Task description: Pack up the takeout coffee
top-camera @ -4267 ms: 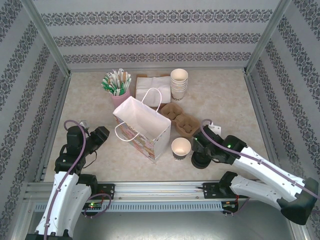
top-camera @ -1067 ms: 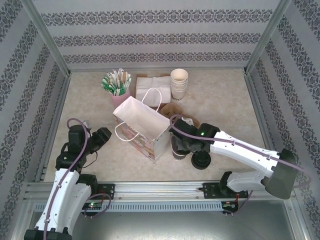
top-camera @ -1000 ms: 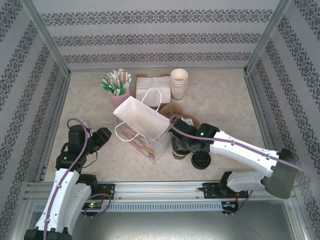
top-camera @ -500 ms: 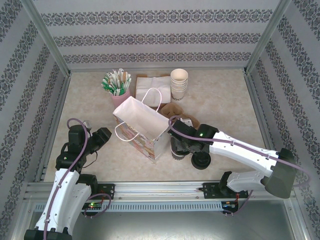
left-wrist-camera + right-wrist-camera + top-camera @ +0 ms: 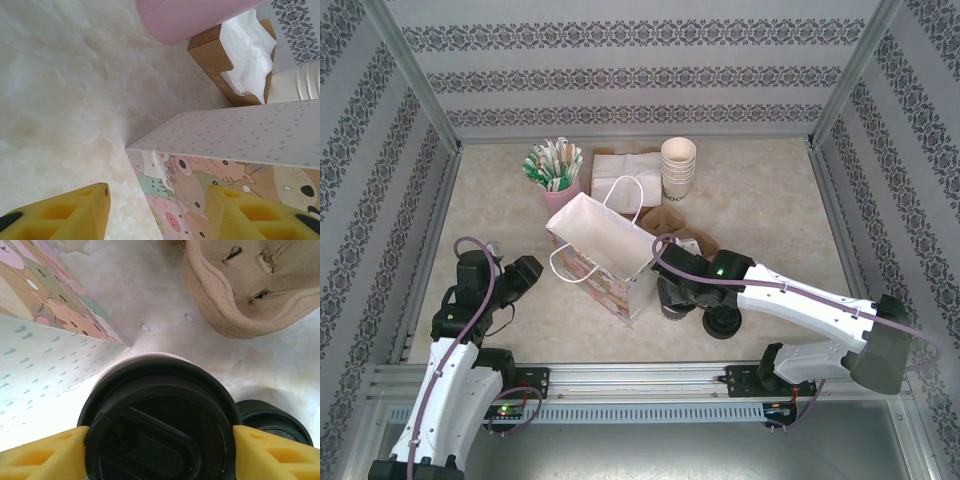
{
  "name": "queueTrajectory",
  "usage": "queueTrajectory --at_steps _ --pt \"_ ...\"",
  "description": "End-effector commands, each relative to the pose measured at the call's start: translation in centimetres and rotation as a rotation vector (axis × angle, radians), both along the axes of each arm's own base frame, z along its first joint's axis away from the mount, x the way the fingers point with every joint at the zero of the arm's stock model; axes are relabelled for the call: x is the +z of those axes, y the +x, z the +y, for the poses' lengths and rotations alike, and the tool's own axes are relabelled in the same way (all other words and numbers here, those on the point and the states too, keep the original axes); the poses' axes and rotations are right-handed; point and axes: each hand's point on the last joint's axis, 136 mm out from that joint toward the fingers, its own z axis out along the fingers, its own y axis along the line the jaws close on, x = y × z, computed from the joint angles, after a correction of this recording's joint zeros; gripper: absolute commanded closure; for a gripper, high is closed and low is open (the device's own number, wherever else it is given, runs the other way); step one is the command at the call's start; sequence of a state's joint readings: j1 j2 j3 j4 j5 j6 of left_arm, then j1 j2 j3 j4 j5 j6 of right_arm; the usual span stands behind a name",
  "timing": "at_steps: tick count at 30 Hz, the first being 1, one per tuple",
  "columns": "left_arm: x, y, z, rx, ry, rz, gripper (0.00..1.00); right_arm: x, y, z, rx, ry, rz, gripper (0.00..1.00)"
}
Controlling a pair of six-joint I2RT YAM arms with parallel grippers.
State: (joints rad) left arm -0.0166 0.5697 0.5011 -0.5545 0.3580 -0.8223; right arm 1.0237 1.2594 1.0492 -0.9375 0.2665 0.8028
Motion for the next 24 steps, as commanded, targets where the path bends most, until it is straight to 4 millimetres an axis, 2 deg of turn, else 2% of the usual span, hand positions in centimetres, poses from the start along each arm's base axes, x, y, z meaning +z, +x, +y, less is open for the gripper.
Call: queueTrajectory --at_steps 1,15,24 --pt "-0.8 -0.5 0.4 0.007 0.020 0.022 0.46 0.8 0.4 0.1 0.021 -0.024 -0.029 0.31" --pt "-0.8 -0.6 0.4 0.007 0.025 0.018 0.46 -0.6 0.5 1.1 0.045 -0.048 0.000 0.30" --pt "-0.8 -0.6 0.5 0.007 0.027 0.017 0.46 -0.7 0.6 1.5 0.042 -0.031 0.003 0.30"
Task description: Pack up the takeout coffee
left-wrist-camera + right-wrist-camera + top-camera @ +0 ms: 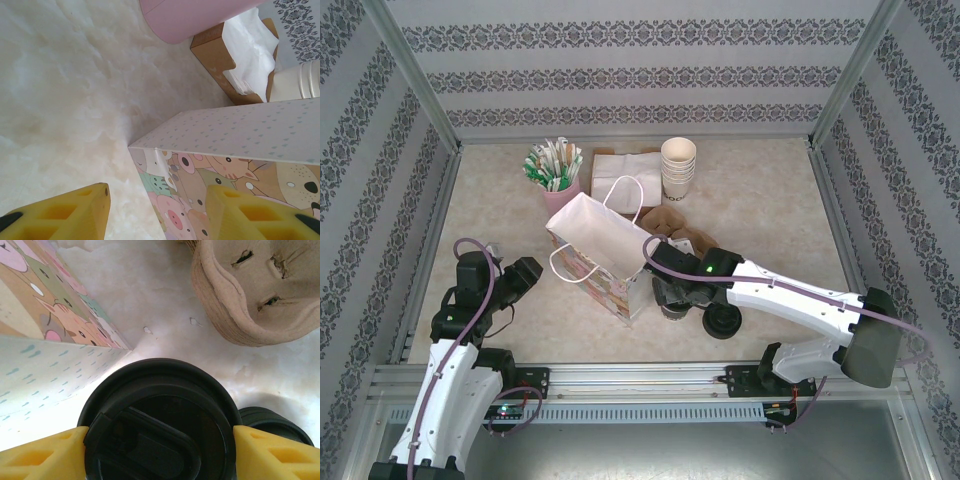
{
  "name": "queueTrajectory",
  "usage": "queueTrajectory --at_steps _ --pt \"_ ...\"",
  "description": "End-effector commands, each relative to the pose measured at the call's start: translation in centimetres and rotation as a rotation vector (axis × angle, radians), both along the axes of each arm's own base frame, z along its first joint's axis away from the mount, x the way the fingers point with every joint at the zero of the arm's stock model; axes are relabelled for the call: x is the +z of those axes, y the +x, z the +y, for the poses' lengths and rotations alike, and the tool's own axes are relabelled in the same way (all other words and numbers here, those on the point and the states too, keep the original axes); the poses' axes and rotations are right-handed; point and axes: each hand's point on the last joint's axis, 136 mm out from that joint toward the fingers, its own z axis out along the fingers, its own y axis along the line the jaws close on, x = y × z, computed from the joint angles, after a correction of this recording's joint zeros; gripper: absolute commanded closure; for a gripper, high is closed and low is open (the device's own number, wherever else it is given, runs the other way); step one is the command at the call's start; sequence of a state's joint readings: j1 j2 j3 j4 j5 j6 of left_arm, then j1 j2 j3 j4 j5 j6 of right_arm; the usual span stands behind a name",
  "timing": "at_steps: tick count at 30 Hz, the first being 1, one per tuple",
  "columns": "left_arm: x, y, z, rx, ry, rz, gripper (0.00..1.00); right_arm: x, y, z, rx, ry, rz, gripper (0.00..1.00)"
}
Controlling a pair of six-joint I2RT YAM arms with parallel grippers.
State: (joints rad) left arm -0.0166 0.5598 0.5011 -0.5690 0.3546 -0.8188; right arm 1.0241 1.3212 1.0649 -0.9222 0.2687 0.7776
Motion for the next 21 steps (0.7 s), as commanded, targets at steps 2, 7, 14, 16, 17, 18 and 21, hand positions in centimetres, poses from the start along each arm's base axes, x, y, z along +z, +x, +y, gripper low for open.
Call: queueTrajectory --at_steps 2,7,14,16,17,18,21 --pt "-0.8 -0.3 0.4 0.008 0.022 0.015 0.46 0.0 0.0 0.8 0.021 0.002 -0.001 0.30" --pt "-0.8 -0.3 0.4 0.008 0.023 0.015 0.46 -1.0 -0.3 0.7 0.024 -0.018 0.026 0.30" --pt "-0.8 -0.3 0.4 0.010 0.022 0.014 0.46 -2.5 -1.1 -0.1 0.024 -0.065 0.075 0.30" --pt "-0.7 -0.3 0.5 0.010 0.023 0.014 0.46 -3.1 -1.4 -0.6 0.015 -0.082 0.085 0.30" --pt "-0.8 -0.3 0.5 0.011 0.024 0.015 0.46 -3.4 -1.5 -0.9 0.009 -0.093 0.091 0.30" --pt "-0.8 -0.4 0.5 0.010 0.025 0.016 0.46 -3.6 -1.7 -1.3 0.003 -0.109 0.094 0.30" --pt "-0.8 -0.4 0.5 0.012 0.024 0.018 0.46 -4.1 -2.0 -2.6 -0.016 -0.156 0.092 0.31"
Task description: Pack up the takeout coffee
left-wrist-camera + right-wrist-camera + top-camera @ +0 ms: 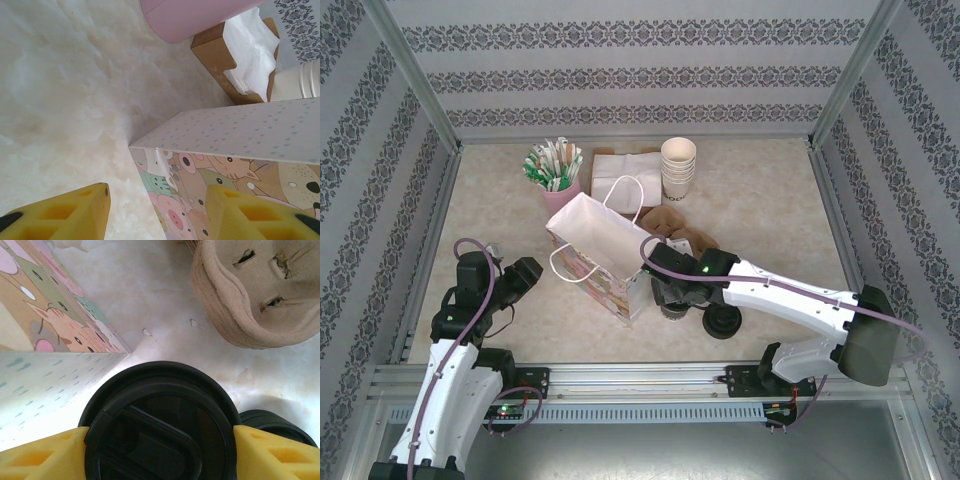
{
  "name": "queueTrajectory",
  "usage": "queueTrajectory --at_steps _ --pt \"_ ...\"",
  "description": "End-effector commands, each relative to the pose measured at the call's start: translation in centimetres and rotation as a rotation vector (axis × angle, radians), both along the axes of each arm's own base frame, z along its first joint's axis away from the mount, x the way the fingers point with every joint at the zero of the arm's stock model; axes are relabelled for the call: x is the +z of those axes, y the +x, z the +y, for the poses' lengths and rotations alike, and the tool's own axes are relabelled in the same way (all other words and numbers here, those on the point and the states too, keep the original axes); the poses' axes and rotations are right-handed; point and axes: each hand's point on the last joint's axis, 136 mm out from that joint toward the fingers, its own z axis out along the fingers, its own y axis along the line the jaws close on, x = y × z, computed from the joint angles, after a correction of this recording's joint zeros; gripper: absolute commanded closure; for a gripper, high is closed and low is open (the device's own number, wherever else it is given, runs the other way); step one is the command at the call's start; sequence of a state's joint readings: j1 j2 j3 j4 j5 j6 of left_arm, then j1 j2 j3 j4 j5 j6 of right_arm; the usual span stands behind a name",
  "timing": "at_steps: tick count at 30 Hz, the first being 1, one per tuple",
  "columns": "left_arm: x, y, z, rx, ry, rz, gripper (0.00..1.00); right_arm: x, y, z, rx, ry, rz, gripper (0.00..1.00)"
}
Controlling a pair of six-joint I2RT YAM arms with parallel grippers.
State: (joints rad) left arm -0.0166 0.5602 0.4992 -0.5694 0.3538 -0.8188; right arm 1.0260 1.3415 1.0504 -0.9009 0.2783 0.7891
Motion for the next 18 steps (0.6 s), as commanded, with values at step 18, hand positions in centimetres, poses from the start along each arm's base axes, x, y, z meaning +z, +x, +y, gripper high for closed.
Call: queueTrajectory --at_steps 18 --pt "-1.0 -0.3 0.5 0.016 0.019 0.024 0.46 -8.2 -4.4 -6.7 -0.033 -0.292 0.042 0.37"
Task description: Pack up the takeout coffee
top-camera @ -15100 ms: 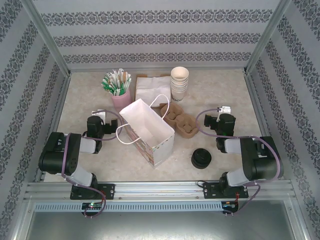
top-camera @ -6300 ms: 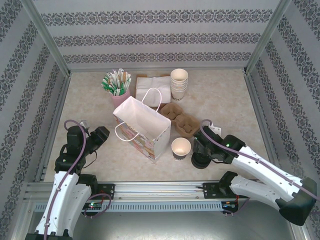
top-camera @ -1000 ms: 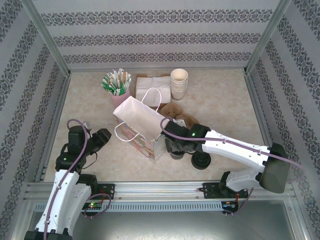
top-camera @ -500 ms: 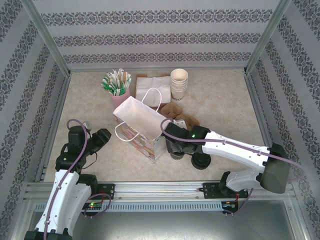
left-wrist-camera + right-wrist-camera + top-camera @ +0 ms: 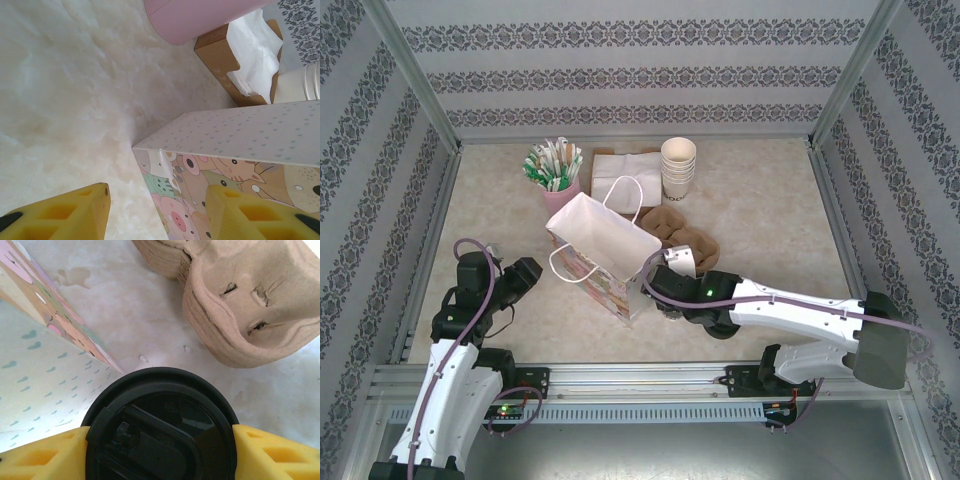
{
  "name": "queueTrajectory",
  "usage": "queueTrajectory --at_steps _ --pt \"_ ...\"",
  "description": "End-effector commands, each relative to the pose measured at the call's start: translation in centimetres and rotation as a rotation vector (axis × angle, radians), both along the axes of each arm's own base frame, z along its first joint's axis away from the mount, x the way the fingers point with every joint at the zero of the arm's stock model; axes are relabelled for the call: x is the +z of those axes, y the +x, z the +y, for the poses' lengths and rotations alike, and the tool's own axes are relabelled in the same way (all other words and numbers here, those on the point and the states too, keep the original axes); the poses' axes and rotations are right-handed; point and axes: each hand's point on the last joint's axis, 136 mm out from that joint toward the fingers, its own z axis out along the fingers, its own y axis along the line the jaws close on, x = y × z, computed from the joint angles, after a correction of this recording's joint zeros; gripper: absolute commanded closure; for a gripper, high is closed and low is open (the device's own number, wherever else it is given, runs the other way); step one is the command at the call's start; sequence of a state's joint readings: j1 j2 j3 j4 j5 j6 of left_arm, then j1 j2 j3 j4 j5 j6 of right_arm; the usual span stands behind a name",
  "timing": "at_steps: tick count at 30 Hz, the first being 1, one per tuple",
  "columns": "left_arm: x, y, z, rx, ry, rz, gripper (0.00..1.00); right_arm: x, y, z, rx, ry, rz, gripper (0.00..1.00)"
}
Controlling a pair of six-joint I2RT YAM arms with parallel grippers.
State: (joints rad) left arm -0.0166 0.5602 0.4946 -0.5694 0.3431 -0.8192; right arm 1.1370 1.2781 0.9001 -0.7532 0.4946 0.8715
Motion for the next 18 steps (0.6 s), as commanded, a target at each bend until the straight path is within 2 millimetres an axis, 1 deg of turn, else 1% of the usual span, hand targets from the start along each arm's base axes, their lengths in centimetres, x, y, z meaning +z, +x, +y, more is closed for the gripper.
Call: queueTrajectory --at_steps 1,6,11,14,18 --pt "-0.7 -0.3 0.3 0.008 0.012 0.019 0.46 -7.4 -4.6 -6.6 -0.035 -0.298 0.230 0.37" --pt "-0.8 -0.3 0.3 0.007 0.010 0.023 0.46 -8.0 -4.9 -7.5 -0.033 -0.359 0.189 0.37" --pt "-0.9 -0.5 0.2 0.005 0.005 0.029 0.47 -8.6 -5.6 -7.6 -0.041 -0.367 0.182 0.37" --pt "-0.9 -0.5 0.1 0.003 0.001 0.030 0.47 -8.4 -5.9 -7.2 -0.060 -0.310 0.200 0.36" --pt "-0.6 -0.5 0.1 0.001 0.000 0.027 0.47 -7.1 -5.7 -6.2 -0.115 -0.162 0.240 0.34"
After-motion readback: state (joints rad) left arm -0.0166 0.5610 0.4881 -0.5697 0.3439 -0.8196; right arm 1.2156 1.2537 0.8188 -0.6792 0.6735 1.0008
